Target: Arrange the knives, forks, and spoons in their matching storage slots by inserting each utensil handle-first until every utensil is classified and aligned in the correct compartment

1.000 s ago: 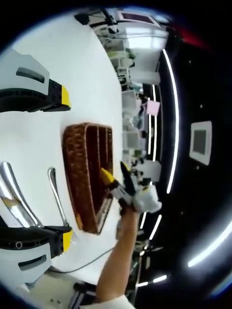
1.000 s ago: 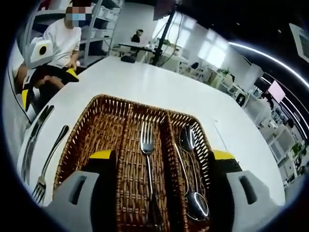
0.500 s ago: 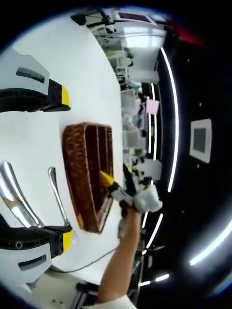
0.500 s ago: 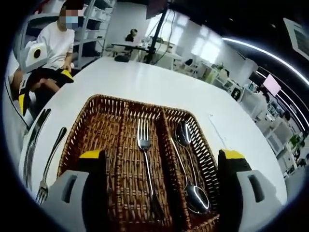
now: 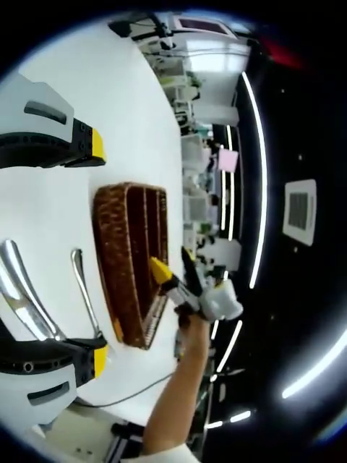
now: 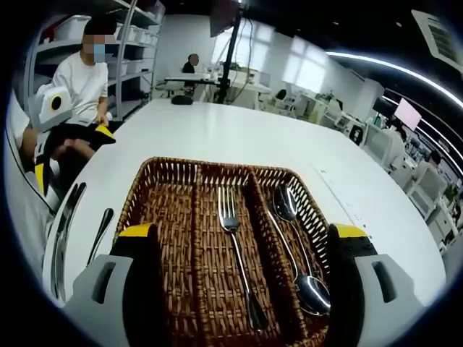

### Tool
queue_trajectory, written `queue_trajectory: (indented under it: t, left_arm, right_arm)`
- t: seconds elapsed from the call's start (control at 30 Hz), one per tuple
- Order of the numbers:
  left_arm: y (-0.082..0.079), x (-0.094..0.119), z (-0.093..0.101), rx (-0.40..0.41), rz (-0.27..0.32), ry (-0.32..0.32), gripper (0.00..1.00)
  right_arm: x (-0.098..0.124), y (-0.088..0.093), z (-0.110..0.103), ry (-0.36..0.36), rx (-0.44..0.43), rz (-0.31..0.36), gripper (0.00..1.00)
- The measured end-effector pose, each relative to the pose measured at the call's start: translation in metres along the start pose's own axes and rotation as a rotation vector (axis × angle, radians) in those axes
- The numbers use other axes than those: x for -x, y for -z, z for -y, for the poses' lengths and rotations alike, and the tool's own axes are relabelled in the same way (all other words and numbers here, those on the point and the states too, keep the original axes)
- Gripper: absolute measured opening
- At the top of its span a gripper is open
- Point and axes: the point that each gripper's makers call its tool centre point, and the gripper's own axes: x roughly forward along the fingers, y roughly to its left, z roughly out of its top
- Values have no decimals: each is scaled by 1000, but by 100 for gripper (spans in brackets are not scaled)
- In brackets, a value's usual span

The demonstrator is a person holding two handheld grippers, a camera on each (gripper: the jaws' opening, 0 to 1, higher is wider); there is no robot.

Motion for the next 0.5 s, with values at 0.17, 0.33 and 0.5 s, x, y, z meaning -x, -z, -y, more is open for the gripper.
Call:
queue_trajectory:
  t: [0.17, 0.33, 0.5]
  left_arm:
    - [-1, 2, 1, 2, 4, -1, 99]
    - [-1, 5, 2, -2, 4, -4, 99]
    - [-2, 6, 5, -10, 9, 2, 99]
  right_arm:
    - [8, -3, -13, -6, -6, 10, 100]
    - [11, -3, -15, -15, -25, 7, 100]
    - [15, -6, -17, -28, 4, 15, 100]
